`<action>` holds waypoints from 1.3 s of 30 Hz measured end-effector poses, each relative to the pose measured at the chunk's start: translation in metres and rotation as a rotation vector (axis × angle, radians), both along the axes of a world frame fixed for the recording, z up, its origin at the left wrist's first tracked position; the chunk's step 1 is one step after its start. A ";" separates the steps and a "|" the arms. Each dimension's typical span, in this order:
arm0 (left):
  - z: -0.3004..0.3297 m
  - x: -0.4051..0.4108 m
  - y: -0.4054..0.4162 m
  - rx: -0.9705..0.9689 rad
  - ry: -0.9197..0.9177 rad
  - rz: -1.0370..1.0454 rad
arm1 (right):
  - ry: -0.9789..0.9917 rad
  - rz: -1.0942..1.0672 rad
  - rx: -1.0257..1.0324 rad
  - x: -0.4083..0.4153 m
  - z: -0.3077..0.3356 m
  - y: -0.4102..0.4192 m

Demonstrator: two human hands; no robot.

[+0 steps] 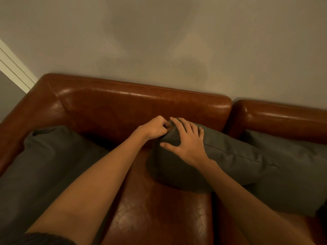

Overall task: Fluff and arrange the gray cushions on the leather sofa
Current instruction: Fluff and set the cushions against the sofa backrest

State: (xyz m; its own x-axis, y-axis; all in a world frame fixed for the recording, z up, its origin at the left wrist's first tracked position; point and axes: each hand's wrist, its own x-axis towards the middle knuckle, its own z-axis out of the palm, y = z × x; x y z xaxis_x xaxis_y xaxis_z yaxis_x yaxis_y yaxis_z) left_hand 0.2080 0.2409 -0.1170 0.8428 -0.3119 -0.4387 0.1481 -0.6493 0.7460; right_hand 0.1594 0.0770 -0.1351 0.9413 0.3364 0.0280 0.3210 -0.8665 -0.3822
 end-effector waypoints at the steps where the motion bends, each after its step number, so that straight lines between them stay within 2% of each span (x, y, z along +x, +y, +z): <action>1: -0.002 0.000 0.001 0.000 0.005 -0.007 | -0.006 0.013 -0.004 -0.002 -0.001 -0.001; 4: -0.002 -0.005 0.001 0.003 -0.057 -0.069 | -0.028 -0.001 0.003 -0.009 -0.004 -0.003; 9: 0.003 -0.003 0.009 0.071 -0.262 -0.135 | -0.123 -0.029 -0.013 -0.010 -0.005 -0.008; 16: 0.041 0.009 0.030 0.157 -0.347 -0.222 | -0.153 -0.010 -0.013 -0.010 -0.006 -0.015; 22: 0.058 0.014 0.051 0.106 -0.446 -0.033 | -0.137 -0.036 0.011 -0.012 -0.004 -0.012; 27: 0.005 -0.025 0.037 -0.018 -0.353 0.025 | -0.132 -0.052 0.005 -0.012 -0.008 -0.004; 30: -0.010 -0.034 0.027 -0.092 -0.420 0.157 | -0.117 -0.053 -0.017 -0.011 -0.006 -0.003; 32: -0.007 -0.029 0.026 -0.127 -0.402 0.212 | -0.069 -0.079 0.036 -0.012 0.001 -0.004; 34: 0.004 -0.023 0.027 -0.132 -0.351 0.161 | -0.010 -0.150 0.094 -0.013 0.011 -0.002; 36: 0.016 -0.017 0.026 -0.046 -0.348 0.050 | 0.009 -0.226 0.121 -0.011 0.022 0.002; 39: 0.030 -0.009 0.029 0.015 -0.280 -0.082 | 0.026 -0.234 0.199 -0.005 0.029 0.005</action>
State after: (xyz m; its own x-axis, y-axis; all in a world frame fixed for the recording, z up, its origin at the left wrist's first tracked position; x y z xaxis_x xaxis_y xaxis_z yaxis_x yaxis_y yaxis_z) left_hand 0.1993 0.2700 -0.0874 0.9038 -0.3796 -0.1975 -0.1160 -0.6617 0.7407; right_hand 0.1547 0.0817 -0.1059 0.9938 0.1007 0.0466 0.1095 -0.8228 -0.5576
